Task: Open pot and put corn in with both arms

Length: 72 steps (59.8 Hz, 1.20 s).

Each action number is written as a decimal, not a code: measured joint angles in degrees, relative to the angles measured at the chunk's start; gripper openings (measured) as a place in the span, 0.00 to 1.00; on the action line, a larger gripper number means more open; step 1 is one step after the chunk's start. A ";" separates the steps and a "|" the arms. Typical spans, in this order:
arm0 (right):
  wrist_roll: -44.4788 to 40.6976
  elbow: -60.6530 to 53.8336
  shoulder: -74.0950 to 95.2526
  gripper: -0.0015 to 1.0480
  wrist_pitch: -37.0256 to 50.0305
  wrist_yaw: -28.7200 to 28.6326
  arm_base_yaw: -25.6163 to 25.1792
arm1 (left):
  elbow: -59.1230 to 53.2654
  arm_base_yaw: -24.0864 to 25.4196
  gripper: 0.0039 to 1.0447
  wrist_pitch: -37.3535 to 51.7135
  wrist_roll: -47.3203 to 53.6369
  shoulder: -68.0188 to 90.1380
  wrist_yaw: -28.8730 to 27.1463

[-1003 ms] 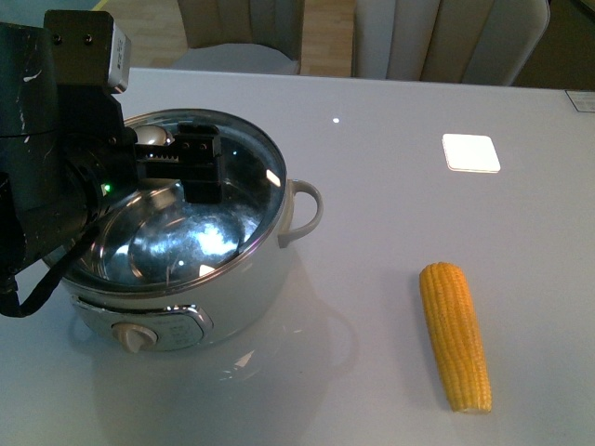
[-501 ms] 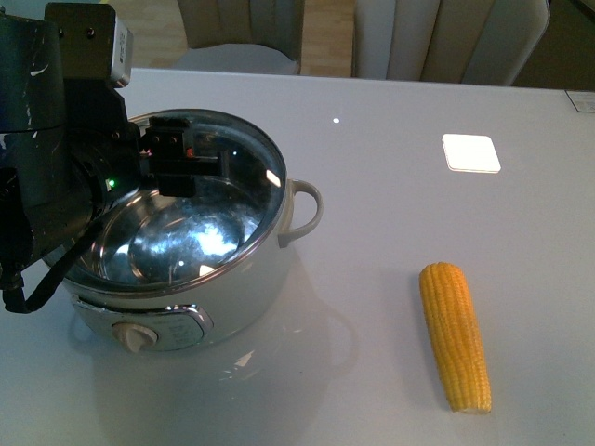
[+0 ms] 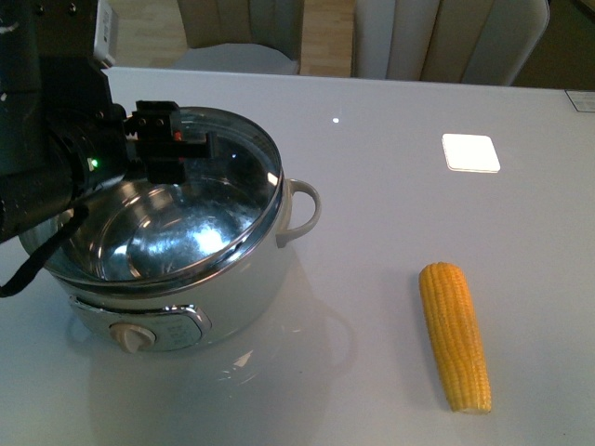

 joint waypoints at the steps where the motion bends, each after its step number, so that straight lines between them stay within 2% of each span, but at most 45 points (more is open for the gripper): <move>1: 0.00 0.00 0.00 0.92 0.00 0.00 0.00 | 0.24 0.33 0.42 -0.33 0.09 -0.57 0.02; 11: 0.00 0.00 0.00 0.92 0.00 0.00 0.00 | 2.54 4.37 0.42 -2.56 0.59 -6.58 0.90; 24: 0.00 0.00 0.00 0.92 0.00 0.02 0.00 | 4.13 14.12 0.42 -2.60 2.47 -11.61 4.66; 29: 0.00 0.00 0.02 0.92 0.00 0.00 0.00 | 3.93 21.53 0.42 -0.44 4.59 -10.95 6.34; 39: 0.00 0.00 0.00 0.92 0.00 0.00 0.00 | 2.67 32.79 0.42 4.20 6.01 -6.82 7.96; 48: 0.00 0.00 0.00 0.92 0.00 0.00 0.00 | 1.25 41.07 0.42 9.42 7.69 -0.42 8.70; 56: 0.00 0.00 0.00 0.92 0.00 0.00 0.00 | -1.05 45.16 0.42 15.93 9.22 6.75 9.88; 64: 0.00 0.00 0.00 0.92 0.00 0.00 0.00 | -1.44 45.77 0.42 22.82 9.51 15.21 11.56; 72: 0.00 0.00 0.00 0.92 0.00 0.00 0.00 | -0.50 45.46 0.42 25.31 9.44 20.94 12.85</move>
